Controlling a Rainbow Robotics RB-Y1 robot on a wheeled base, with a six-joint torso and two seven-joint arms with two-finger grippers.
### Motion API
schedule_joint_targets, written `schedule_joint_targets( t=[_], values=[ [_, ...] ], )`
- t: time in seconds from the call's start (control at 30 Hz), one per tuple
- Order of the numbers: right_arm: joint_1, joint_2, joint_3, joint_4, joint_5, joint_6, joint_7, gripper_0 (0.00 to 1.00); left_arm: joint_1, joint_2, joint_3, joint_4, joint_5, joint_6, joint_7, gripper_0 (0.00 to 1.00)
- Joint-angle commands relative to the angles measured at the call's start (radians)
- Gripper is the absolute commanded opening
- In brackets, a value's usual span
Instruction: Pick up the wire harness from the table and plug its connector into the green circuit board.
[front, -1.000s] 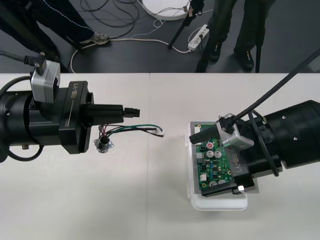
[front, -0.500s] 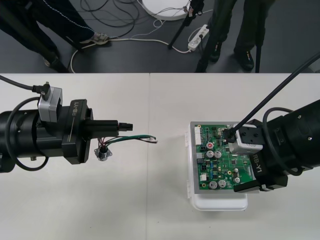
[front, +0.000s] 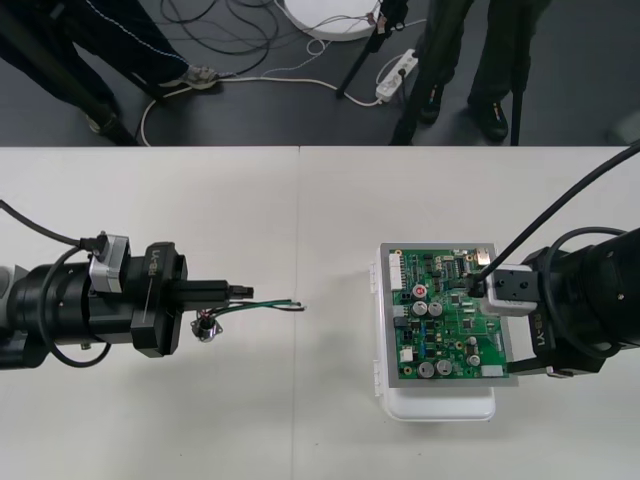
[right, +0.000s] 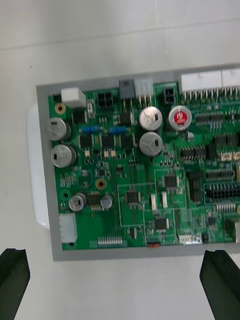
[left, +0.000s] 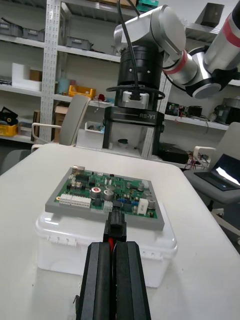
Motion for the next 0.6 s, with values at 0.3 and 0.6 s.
schedule_joint_targets(
  t=[0.3, 0.6],
  values=[
    [0.027, -0.068, 0.032, -0.059, 0.279, -0.005, -0.019, 1.0, -0.067, -0.019, -0.123, 0.193, 0.025, -0.099, -0.244, 0.0],
    [0.027, -0.098, 0.107, 0.0, 0.356, -0.005, -0.009, 1.0, -0.141, -0.07, -0.2, 0.371, 0.027, -0.105, -0.389, 0.0]
  ],
)
